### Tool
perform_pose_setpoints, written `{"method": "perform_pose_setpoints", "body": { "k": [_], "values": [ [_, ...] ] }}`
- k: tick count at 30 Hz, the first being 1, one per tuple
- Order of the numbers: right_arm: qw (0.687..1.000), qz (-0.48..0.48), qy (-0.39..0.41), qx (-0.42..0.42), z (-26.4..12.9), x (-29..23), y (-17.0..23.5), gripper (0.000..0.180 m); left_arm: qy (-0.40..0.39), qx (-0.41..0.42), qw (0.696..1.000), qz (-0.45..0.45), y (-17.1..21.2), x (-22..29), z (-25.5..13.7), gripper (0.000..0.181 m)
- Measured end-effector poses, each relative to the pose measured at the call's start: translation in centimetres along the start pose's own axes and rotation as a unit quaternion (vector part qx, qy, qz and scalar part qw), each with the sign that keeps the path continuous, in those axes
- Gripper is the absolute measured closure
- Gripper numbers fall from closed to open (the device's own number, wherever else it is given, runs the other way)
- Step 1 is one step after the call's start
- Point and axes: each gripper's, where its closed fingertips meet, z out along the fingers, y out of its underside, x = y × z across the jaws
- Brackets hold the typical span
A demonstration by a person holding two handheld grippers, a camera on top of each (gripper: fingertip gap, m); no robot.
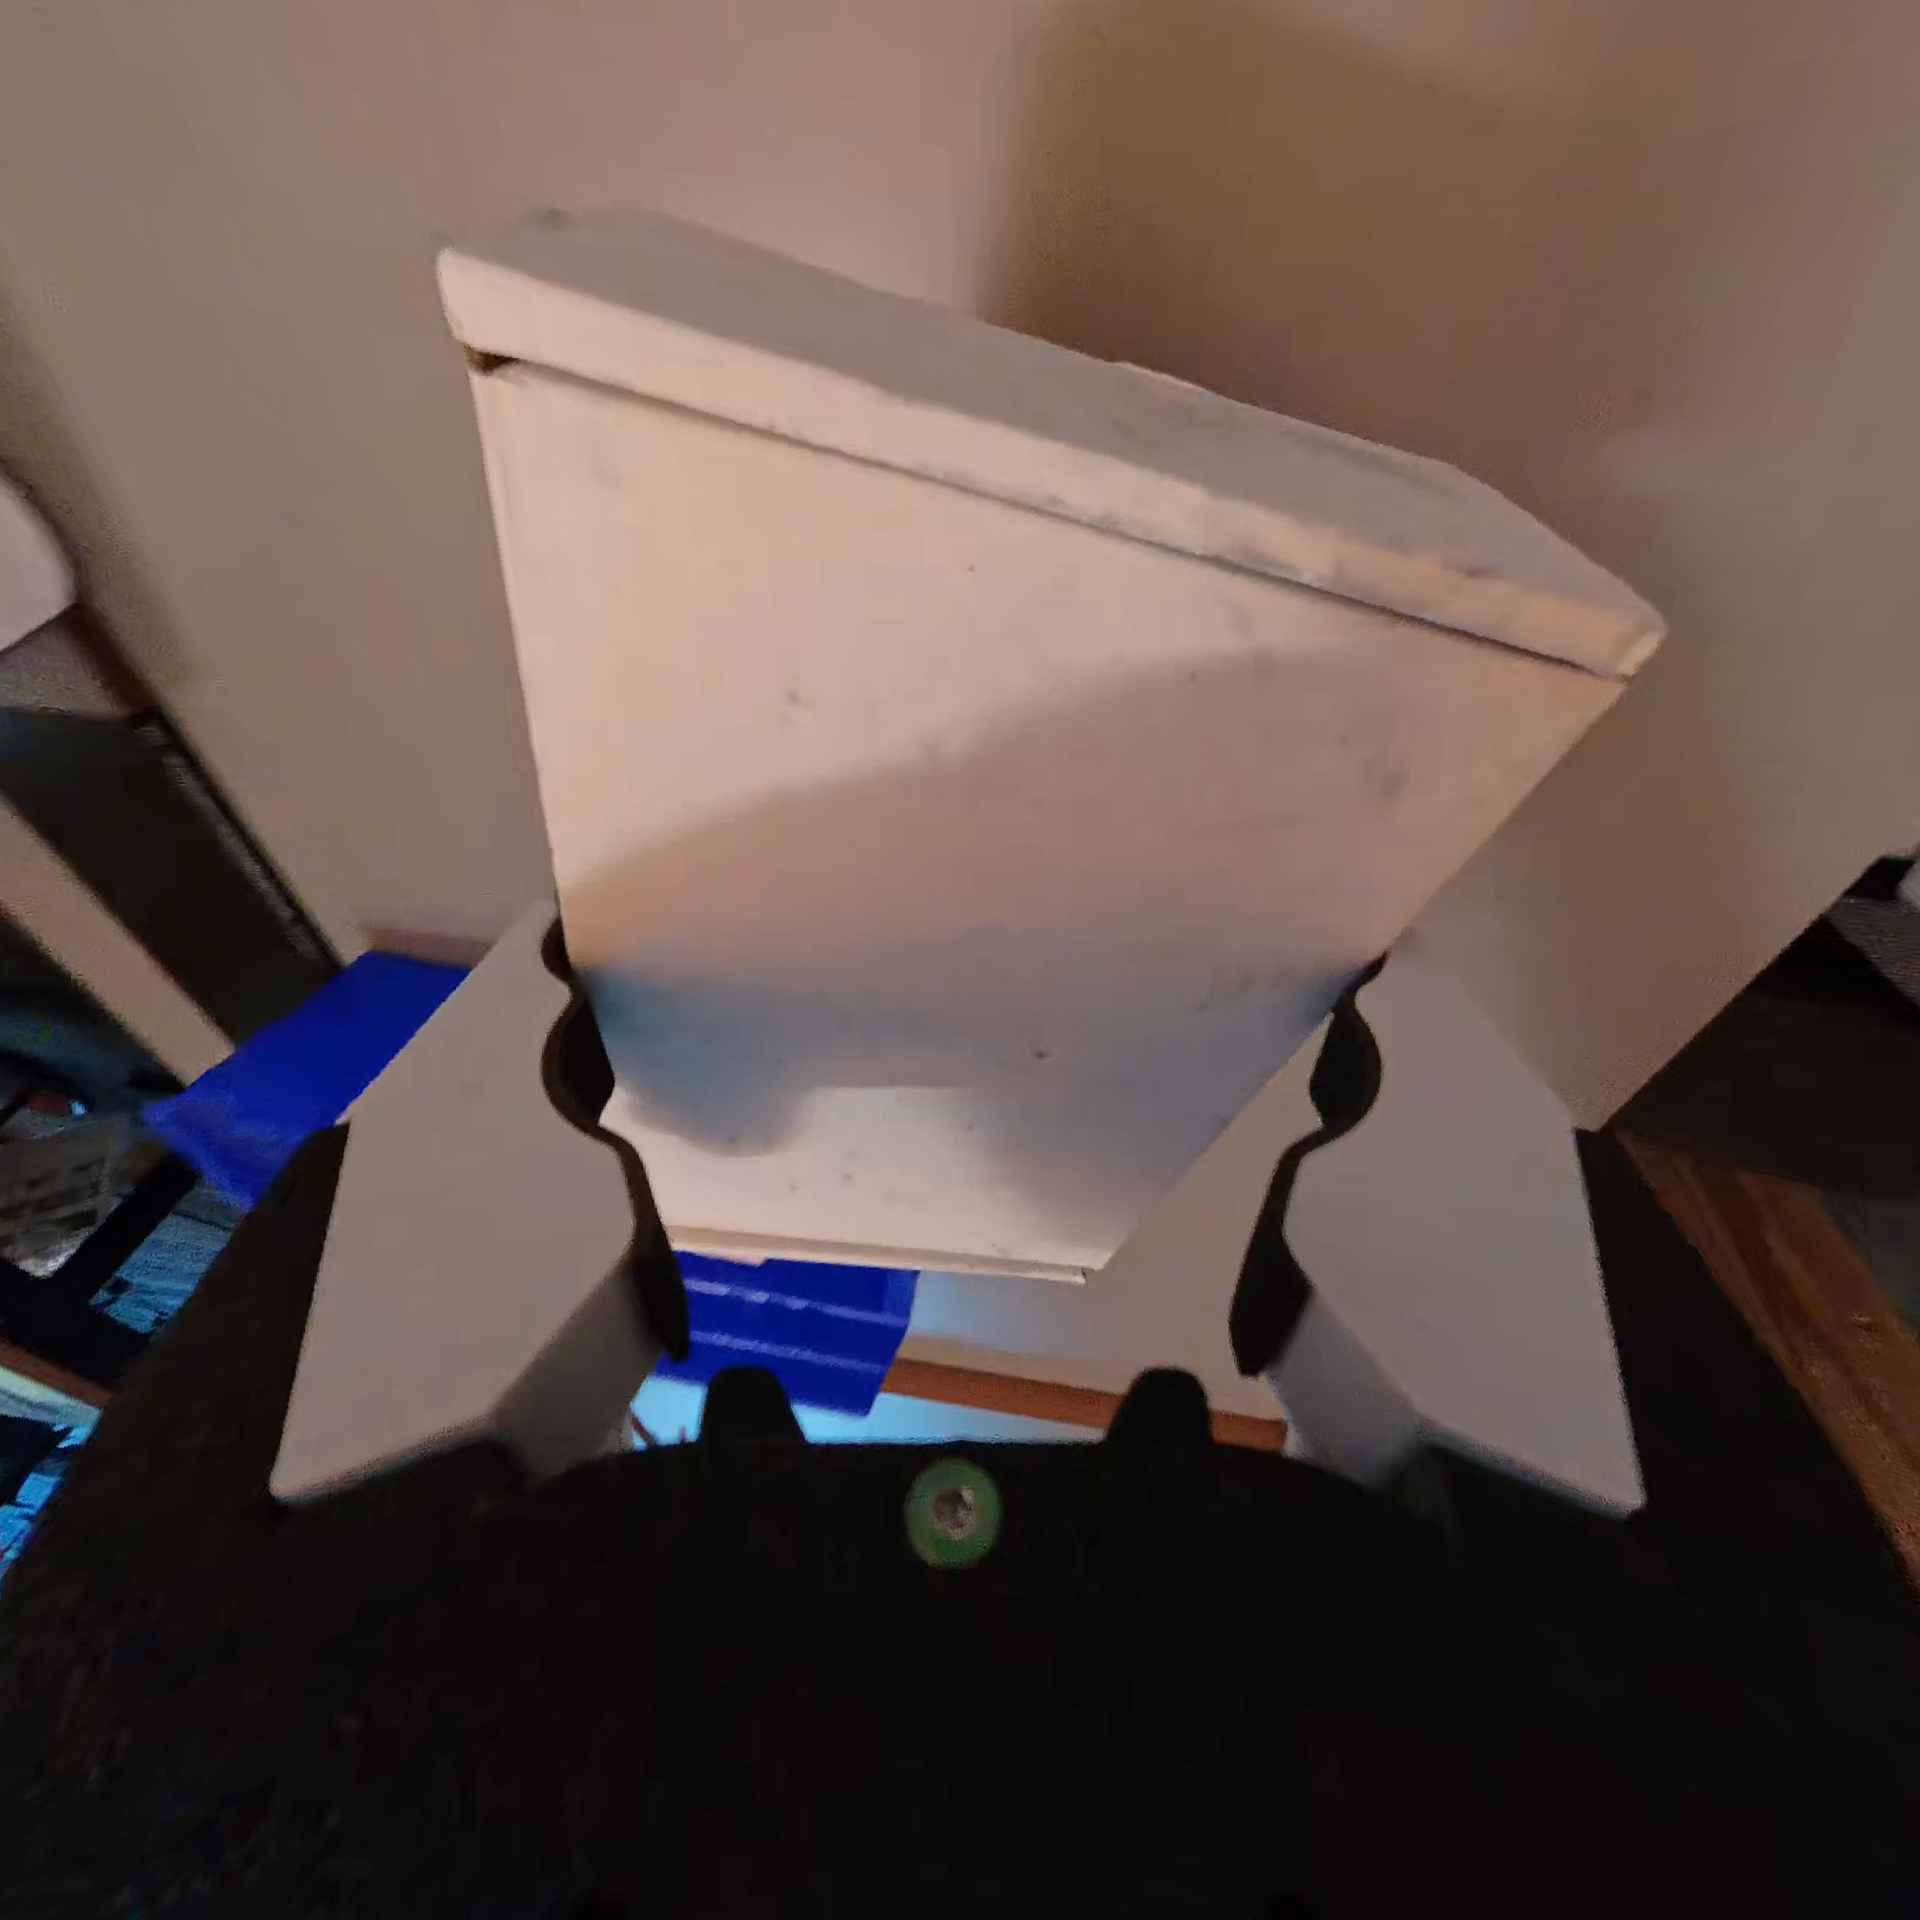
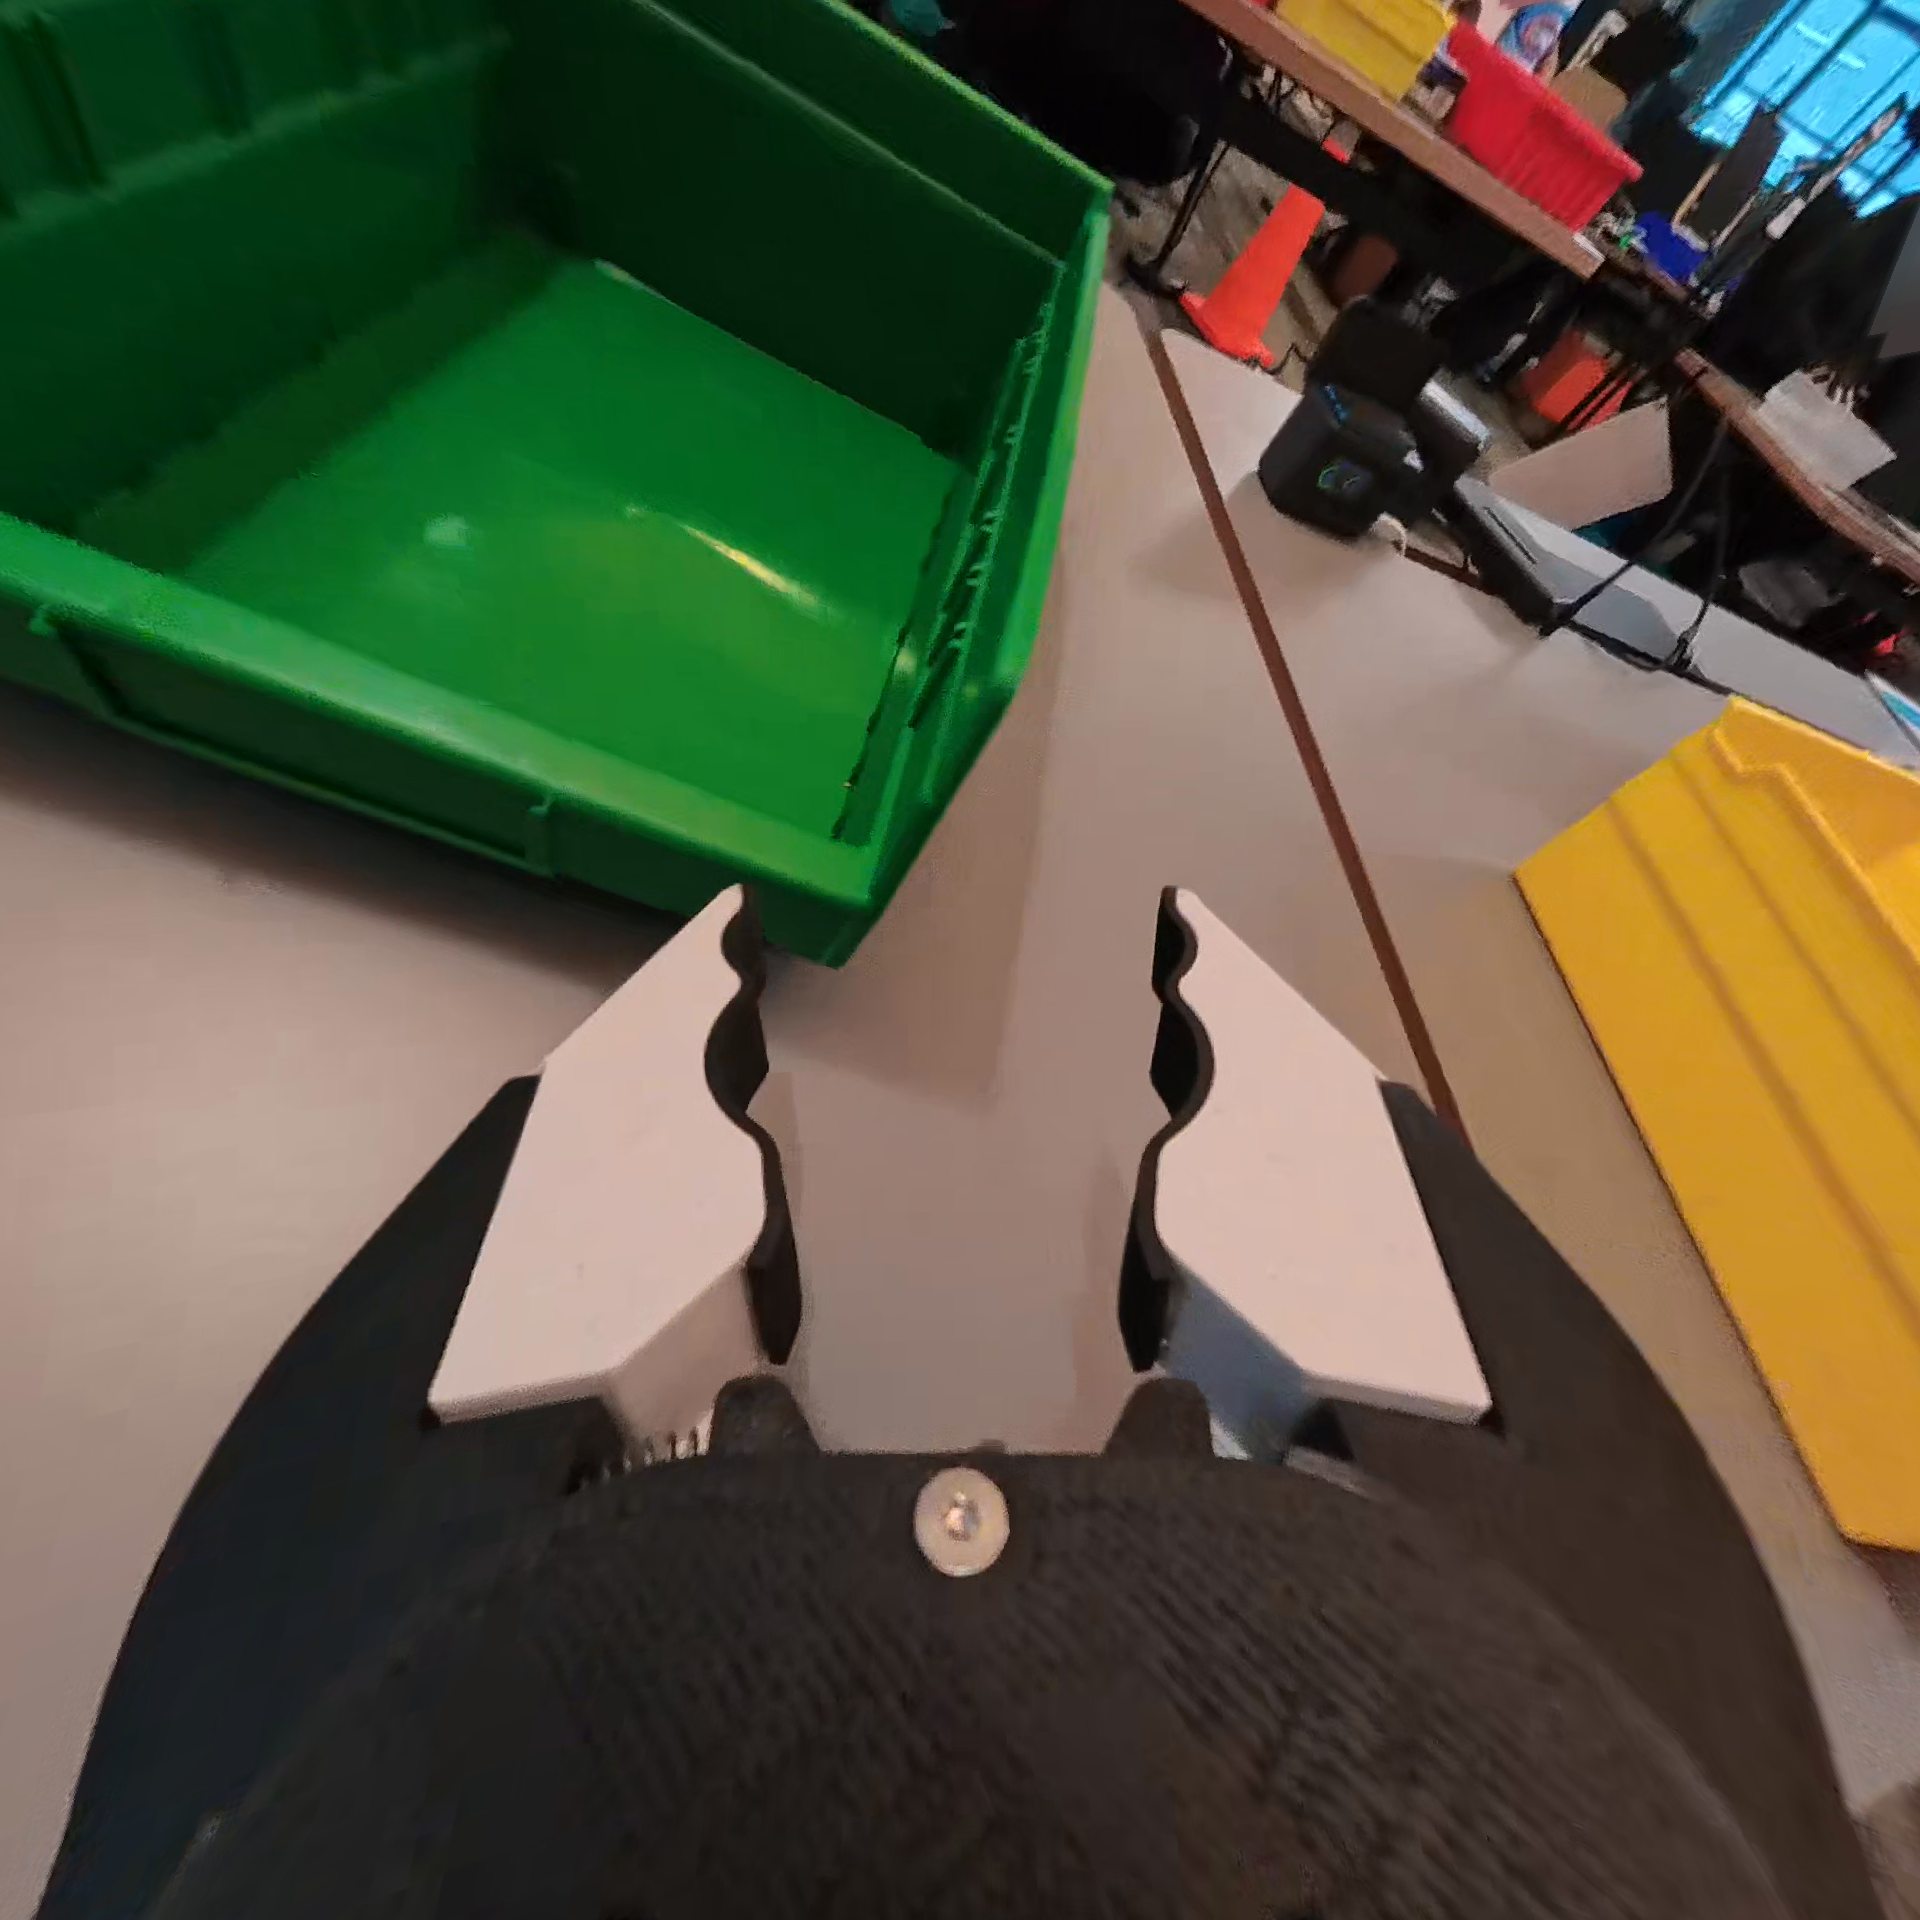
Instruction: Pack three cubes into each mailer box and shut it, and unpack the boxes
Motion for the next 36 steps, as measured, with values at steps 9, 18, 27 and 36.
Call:
{"method": "perform_pose_setpoints", "body": {
  "k": [9,18,27,36],
  "values": [
    [0.996,0.083,0.003,0.019,4.5,3.7,0.2,0.116,0.033,0.022,0.996,-0.076,-5.1,4.9,7.3,0.044],
    [0.998,0.003,-0.058,0.032,-1.4,-2.5,-2.4,0.102,0.049,0.166,0.978,-0.114,-9.9,4.9,8.9,0.044],
    [0.951,-0.128,-0.249,0.133,-10.1,-14.7,-7.5,0.109,-0.02,0.404,0.912,-0.073,-11.2,5.2,1.7,0.087],
    [0.885,-0.323,-0.185,0.279,-13.5,-20.5,-9.6,0.107,-0.031,0.506,0.851,-0.137,-6.5,0.2,1.5,0.181]
  ]
}}
